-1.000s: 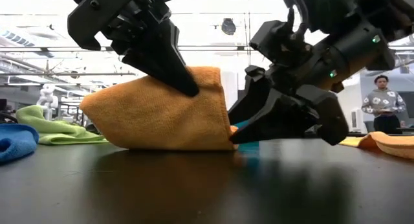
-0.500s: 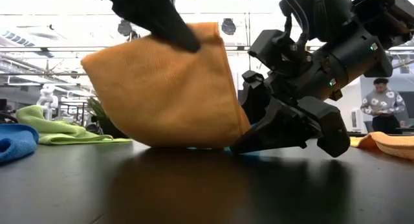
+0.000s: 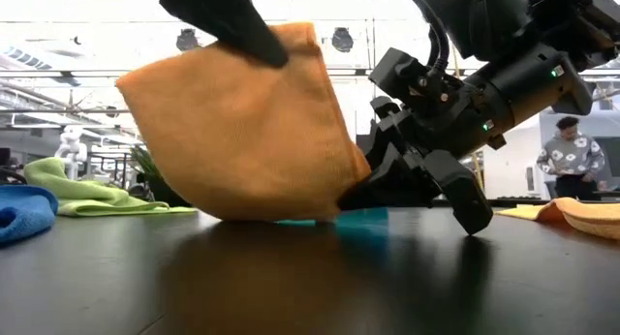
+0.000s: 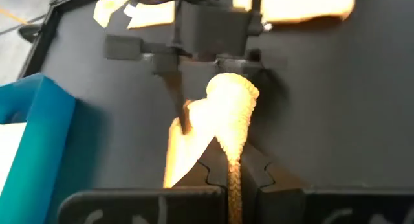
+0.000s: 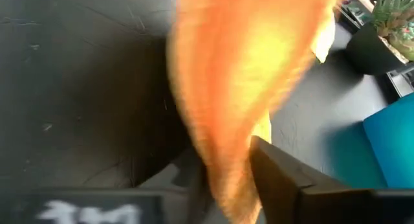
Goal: Fold microfiber towels
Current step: Put the folded orange microfiber cloth into the blue bin
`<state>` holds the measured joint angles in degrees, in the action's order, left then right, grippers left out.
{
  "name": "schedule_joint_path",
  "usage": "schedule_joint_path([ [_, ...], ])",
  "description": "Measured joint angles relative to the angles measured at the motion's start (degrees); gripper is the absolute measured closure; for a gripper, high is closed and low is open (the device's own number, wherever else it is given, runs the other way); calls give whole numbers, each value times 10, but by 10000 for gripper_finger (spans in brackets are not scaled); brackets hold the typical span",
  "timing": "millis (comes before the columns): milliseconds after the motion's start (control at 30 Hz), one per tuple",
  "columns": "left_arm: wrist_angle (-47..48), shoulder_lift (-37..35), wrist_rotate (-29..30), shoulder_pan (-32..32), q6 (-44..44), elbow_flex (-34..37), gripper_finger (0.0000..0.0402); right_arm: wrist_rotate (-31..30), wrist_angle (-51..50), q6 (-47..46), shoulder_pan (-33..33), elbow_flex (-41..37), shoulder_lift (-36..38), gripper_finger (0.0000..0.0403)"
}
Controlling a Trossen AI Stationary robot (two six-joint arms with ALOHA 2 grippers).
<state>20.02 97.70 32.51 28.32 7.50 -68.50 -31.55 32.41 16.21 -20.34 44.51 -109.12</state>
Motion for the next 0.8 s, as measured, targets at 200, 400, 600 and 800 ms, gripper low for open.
schedule_joint_path([
  [200,16,-16,28,-2,-1,0,399,0,-14,3,0,0,6,394],
  [400,43,-34,102,-13,-1,0,399,-5,-72,16,1,-2,83,399],
  [600,28,-97,162,-46,-15,63,399,-47,-160,36,34,-1,209,400],
  [800,-154,-187,128,-133,-90,196,399,-42,-213,64,107,-1,299,401],
])
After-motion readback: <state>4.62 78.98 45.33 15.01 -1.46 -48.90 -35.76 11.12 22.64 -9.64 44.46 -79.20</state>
